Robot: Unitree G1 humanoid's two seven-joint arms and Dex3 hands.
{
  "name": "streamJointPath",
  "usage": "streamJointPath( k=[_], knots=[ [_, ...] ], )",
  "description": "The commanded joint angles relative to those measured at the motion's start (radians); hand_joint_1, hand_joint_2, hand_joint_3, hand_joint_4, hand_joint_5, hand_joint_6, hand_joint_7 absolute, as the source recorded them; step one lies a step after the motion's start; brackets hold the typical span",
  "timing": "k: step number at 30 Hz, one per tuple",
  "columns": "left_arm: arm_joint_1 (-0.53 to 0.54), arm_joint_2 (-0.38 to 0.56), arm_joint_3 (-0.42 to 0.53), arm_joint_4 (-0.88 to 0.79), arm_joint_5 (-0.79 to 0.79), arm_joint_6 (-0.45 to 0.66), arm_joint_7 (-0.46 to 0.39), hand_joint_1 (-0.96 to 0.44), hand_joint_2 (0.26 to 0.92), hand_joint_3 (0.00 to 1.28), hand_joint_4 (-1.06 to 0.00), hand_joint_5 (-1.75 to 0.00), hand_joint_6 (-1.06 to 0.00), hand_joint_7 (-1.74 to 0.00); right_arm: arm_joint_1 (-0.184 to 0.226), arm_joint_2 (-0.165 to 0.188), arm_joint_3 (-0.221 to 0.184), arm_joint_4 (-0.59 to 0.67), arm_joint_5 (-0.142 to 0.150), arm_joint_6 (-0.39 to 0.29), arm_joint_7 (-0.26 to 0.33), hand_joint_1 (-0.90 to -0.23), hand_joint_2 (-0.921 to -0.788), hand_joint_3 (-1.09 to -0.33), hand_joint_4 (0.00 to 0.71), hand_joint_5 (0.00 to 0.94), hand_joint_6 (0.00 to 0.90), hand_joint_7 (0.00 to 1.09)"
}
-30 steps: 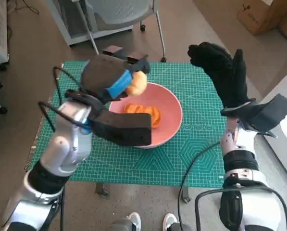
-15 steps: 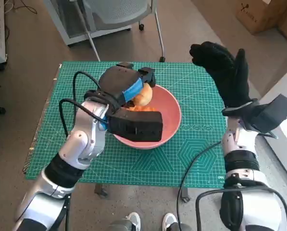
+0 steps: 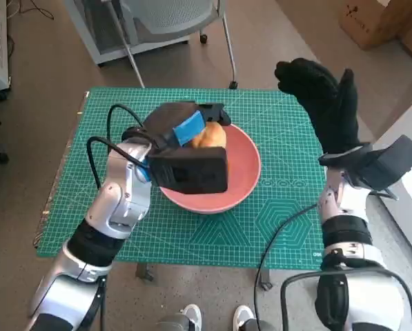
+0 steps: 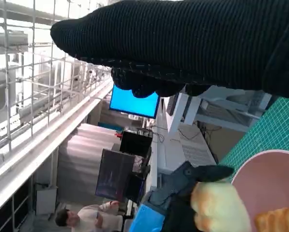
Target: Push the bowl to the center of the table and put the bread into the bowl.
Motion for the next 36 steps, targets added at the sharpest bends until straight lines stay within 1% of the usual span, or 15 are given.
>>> streamJointPath(
  k=[1, 2, 4, 10, 14, 17, 21, 23, 24, 26, 27, 29, 32, 36],
  knots=[
    [0.019, 0.033, 0.024, -0.037, -0.028, -0.003, -0.027, -0.31, 0.780, 0.00, -0.01, -0.02, -0.19, -0.01, 0.025, 0.009, 0.004, 0.002, -0.005, 0.000, -0.007, -0.703, -0.921, -0.739, 0.235, 0.002, 0.356, 0.00],
    [0.024, 0.040, 0.028, -0.041, -0.032, -0.013, -0.025, -0.35, 0.779, 0.00, -0.01, -0.01, -0.18, -0.01, 0.024, 0.010, 0.005, 0.002, -0.004, -0.001, -0.005, -0.702, -0.921, -0.739, 0.234, 0.002, 0.352, 0.00],
    [0.034, 0.049, 0.038, -0.049, -0.043, -0.030, -0.018, -0.38, 0.778, 0.00, 0.00, -0.01, -0.17, 0.00, 0.023, 0.011, 0.005, 0.003, -0.003, -0.001, -0.004, -0.702, -0.921, -0.739, 0.233, 0.001, 0.350, 0.00],
    [0.101, 0.082, 0.136, -0.078, -0.157, -0.150, 0.014, -0.52, 0.786, 0.00, 0.00, 0.00, -0.13, 0.00, 0.017, 0.014, 0.007, 0.004, -0.001, 0.004, -0.003, -0.701, -0.921, -0.738, 0.230, 0.000, 0.345, 0.00],
    [0.157, 0.089, 0.236, -0.089, -0.284, -0.245, 0.028, -0.58, 0.804, 0.01, 0.00, 0.00, -0.12, 0.00, 0.017, 0.026, 0.005, -0.006, 0.007, 0.022, -0.008, -0.704, -0.921, -0.720, 0.236, 0.003, 0.352, 0.00],
    [0.206, 0.071, 0.327, -0.095, -0.404, -0.324, 0.047, -0.59, 0.814, 0.01, 0.00, 0.00, -0.12, 0.00, 0.017, 0.035, 0.005, -0.015, 0.010, 0.034, -0.015, -0.702, -0.921, -0.700, 0.243, 0.006, 0.367, 0.01],
    [0.272, 0.033, 0.432, -0.126, -0.542, -0.420, 0.089, -0.60, 0.854, 0.03, 0.00, 0.00, -0.13, -0.01, 0.012, 0.045, 0.010, -0.025, 0.005, 0.044, -0.032, -0.694, -0.921, -0.673, 0.255, 0.009, 0.397, 0.02],
    [0.301, 0.011, 0.477, -0.152, -0.605, -0.455, 0.113, -0.63, 0.893, 0.05, 0.00, 0.00, -0.13, -0.01, 0.009, 0.050, 0.015, -0.030, -0.001, 0.042, -0.044, -0.692, -0.921, -0.665, 0.261, 0.010, 0.408, 0.03],
    [0.314, 0.001, 0.496, -0.163, -0.632, -0.469, 0.123, -0.65, 0.899, 0.08, 0.00, 0.00, -0.14, -0.01, 0.007, 0.052, 0.018, -0.033, -0.005, 0.040, -0.050, -0.691, -0.921, -0.664, 0.262, 0.011, 0.410, 0.03],
    [0.338, -0.020, 0.536, -0.174, -0.687, -0.504, 0.144, -0.71, 0.912, 0.18, 0.00, 0.00, -0.15, -0.02, 0.005, 0.055, 0.026, -0.041, -0.013, 0.034, -0.064, -0.692, -0.921, -0.660, 0.266, 0.011, 0.414, 0.03],
    [0.352, -0.031, 0.558, -0.177, -0.711, -0.527, 0.158, -0.72, 0.914, 0.19, 0.00, 0.00, -0.15, -0.02, 0.004, 0.055, 0.030, -0.044, -0.018, 0.029, -0.071, -0.692, -0.921, -0.659, 0.267, 0.011, 0.414, 0.02],
    [0.374, -0.047, 0.592, -0.185, -0.751, -0.559, 0.178, -0.75, 0.918, 0.28, -0.03, -0.01, -0.17, -0.03, 0.002, 0.058, 0.037, -0.050, -0.025, 0.022, -0.085, -0.697, -0.921, -0.657, 0.266, 0.009, 0.411, 0.02],
    [0.404, -0.066, 0.625, -0.205, -0.798, -0.581, 0.204, -0.78, 0.920, 0.34, -0.05, -0.02, -0.20, -0.05, 0.000, 0.062, 0.046, -0.059, -0.029, 0.016, -0.100, -0.705, -0.921, -0.659, 0.264, 0.007, 0.409, 0.02],
    [0.435, -0.073, 0.657, -0.241, -0.847, -0.580, 0.229, -0.80, 0.921, 0.38, -0.07, -0.03, -0.20, -0.06, -0.005, 0.068, 0.055, -0.071, -0.025, 0.013, -0.111, -0.706, -0.921, -0.663, 0.265, 0.006, 0.407, 0.02]
  ],
)
